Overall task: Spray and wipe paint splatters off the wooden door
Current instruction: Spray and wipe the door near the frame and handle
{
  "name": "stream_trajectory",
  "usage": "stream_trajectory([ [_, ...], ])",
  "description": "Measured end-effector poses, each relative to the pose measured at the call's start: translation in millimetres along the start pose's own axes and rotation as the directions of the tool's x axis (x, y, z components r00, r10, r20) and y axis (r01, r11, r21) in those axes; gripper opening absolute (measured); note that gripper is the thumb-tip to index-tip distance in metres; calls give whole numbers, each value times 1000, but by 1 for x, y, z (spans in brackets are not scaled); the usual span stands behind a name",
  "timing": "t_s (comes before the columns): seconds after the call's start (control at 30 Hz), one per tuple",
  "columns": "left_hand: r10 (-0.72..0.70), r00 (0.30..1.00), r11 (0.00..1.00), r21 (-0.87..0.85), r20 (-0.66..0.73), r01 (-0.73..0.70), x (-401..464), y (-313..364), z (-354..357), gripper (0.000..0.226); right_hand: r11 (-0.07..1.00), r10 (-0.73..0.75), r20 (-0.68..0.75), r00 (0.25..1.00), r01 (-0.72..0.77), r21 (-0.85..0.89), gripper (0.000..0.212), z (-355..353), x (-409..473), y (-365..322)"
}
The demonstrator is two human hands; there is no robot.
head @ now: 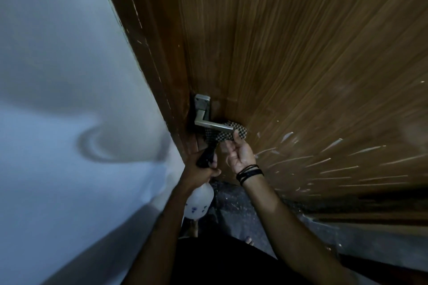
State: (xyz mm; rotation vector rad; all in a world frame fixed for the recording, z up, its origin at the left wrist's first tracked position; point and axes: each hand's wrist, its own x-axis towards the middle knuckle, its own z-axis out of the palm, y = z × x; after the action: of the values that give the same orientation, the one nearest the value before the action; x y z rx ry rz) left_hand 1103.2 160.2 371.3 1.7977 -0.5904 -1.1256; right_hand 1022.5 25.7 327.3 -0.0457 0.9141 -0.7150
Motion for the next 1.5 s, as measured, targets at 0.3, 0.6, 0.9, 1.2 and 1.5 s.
stream_trajectory([
  [0.3, 11, 998, 999, 52, 64, -15, 10, 0, 20, 23, 998, -35, -36, 999, 37, 56, 14, -5, -19, -30],
  [0.6, 9, 996, 997, 75, 94, -16, 14, 3, 38, 35, 993, -34, -175, 984, 13, -119, 21, -28, -9, -33],
  [0.9, 0, 992, 996, 83, 130, -11, 15, 3, 47, 24, 986, -163, 97, 982, 159, 44, 16, -1, -54, -68],
  [1.2, 21, 994, 998, 61, 109, -28, 11, 14, 62, 32, 994, -99, -107, 989, 92, -66, 12, -6, -59, -76],
  [1.5, -9, 998, 1000, -21, 60, 10, 0, 19, 79, 33, 986, -166, -59, 984, 165, -25, 18, 15, -87, -88],
])
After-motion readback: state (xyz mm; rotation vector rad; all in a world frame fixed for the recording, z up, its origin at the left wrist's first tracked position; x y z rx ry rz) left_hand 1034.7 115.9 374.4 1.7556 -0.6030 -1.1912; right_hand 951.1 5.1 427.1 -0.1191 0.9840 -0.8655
